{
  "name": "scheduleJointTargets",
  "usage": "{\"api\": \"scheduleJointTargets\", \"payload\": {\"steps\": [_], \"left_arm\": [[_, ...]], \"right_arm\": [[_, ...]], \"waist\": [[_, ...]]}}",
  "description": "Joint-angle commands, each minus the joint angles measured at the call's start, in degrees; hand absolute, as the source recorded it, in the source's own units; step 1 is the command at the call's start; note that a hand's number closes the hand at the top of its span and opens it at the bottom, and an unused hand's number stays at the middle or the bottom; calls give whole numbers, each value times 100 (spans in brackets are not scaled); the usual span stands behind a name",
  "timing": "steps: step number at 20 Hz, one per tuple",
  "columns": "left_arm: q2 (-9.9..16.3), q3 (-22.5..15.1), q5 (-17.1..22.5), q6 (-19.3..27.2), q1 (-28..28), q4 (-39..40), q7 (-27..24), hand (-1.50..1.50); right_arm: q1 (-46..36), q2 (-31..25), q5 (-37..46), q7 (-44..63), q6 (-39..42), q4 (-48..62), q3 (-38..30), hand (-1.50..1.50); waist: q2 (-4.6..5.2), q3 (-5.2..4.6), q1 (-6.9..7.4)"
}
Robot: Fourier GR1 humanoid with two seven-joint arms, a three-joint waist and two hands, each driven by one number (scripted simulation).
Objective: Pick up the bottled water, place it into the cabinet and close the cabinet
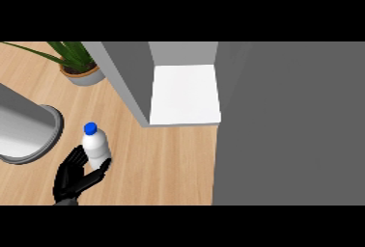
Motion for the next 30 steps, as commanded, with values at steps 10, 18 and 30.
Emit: {"api": "scheduleJointTargets", "payload": {"steps": [10, 18, 30], "left_arm": [[-141, -581, -947, 829, -539, 741, -1501, 150], [-570, -1250, -1274, 291, -810, 631, -1582, 150], [-624, -3447, 645, 1219, -729, -1134, 15, 150]], "right_arm": [[361, -397, 156, 182, -268, -929, 39, -150], [224, -597, -6, 90, -307, -784, -182, -150], [402, -782, -26, -121, -467, -758, -35, -150]], "waist": [[3, -4, 54], [3, 1, 96], [-44, 6, 91]]}}
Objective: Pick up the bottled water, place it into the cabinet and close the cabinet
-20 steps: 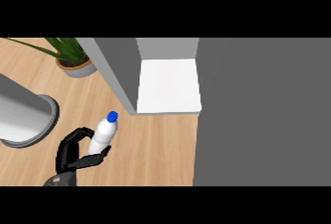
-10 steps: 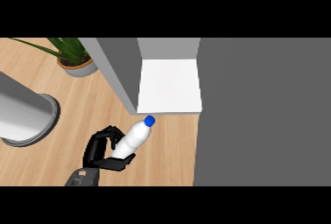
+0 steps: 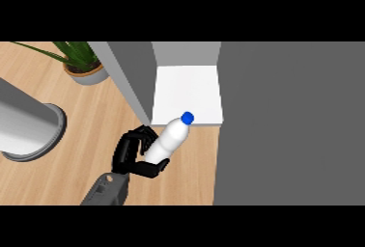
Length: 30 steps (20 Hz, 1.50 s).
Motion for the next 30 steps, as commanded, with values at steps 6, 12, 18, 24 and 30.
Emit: {"api": "scheduleJointTargets", "payload": {"steps": [6, 12, 18, 24, 30], "left_arm": [[-17, -1499, 900, 1613, -739, -1057, 1650, 150], [-17, -1985, 1732, 2479, -1523, -772, 2006, 150], [-16, -1669, 2037, 2762, -2761, 95, 2480, 150], [-17, -1510, 2612, 2876, -3279, 1101, 2114, 150], [-17, -1309, 2092, 3702, -3969, 2185, 2158, 150]], "right_arm": [[442, -222, 57, 162, -132, -895, -11, -150], [0, -355, -743, -122, 115, -399, -882, -150], [453, -389, -470, -283, 147, -627, -679, -150], [259, -282, -501, -468, 282, -299, -697, -150], [415, -296, -609, -570, 384, -300, -889, -150]], "waist": [[3, -3, -81], [48, 3, -80], [62, -2, -187], [114, -4, -294], [139, 0, -309]]}}
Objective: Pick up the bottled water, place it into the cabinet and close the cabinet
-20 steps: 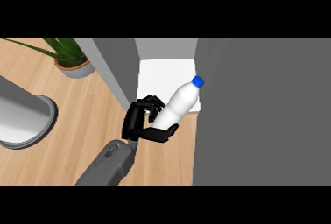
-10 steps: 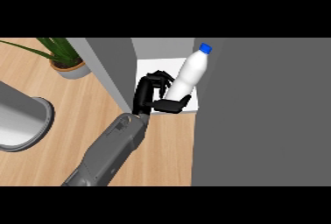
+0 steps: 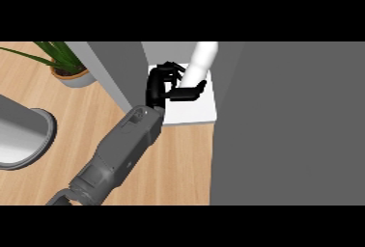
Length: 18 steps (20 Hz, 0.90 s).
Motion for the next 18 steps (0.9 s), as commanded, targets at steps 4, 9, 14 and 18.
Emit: {"api": "scheduleJointTargets", "payload": {"steps": [4, 9, 14, 18], "left_arm": [[110, -261, -670, 1145, -829, 1298, 60, 150], [-1, -187, -711, 1306, -981, 1815, -53, -150], [0, 82, -595, 1262, -1206, 1792, -393, -150], [167, 656, -111, 630, -1137, 1067, -1197, -150]], "right_arm": [[145, -81, -264, 121, 175, -459, 111, -150], [204, -116, -371, -60, 289, -397, -80, -150], [156, -22, -192, -318, 376, -106, 61, -150], [177, -77, -329, -227, 408, -101, -111, -150]], "waist": [[60, 3, -117], [74, -2, -143], [71, -6, -130], [72, -17, -8]]}}
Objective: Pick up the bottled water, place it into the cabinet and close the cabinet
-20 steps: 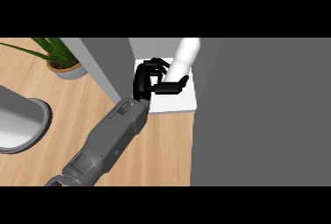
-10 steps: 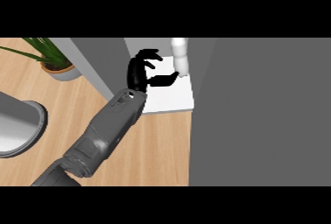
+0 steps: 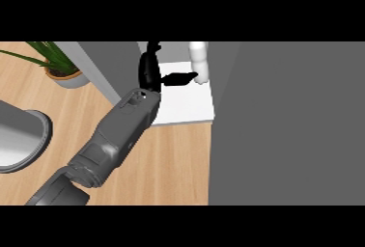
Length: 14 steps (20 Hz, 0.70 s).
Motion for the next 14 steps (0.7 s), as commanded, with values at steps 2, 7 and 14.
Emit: {"api": "scheduleJointTargets", "payload": {"steps": [2, 7, 14], "left_arm": [[-45, 689, 557, -569, -80, -697, -846, 150], [-48, 780, 760, -1812, 21, -838, -1157, 150], [-87, 16, 1332, -1648, 500, -1423, -1052, 150]], "right_arm": [[18, 19, -229, 91, 69, -233, 92, -150], [74, 6, -258, 262, 52, -422, 38, -150], [-52, 8, -229, 649, 17, -807, 114, -150]], "waist": [[-6, -10, 72], [-64, 1, 161], [-139, 6, 184]]}}
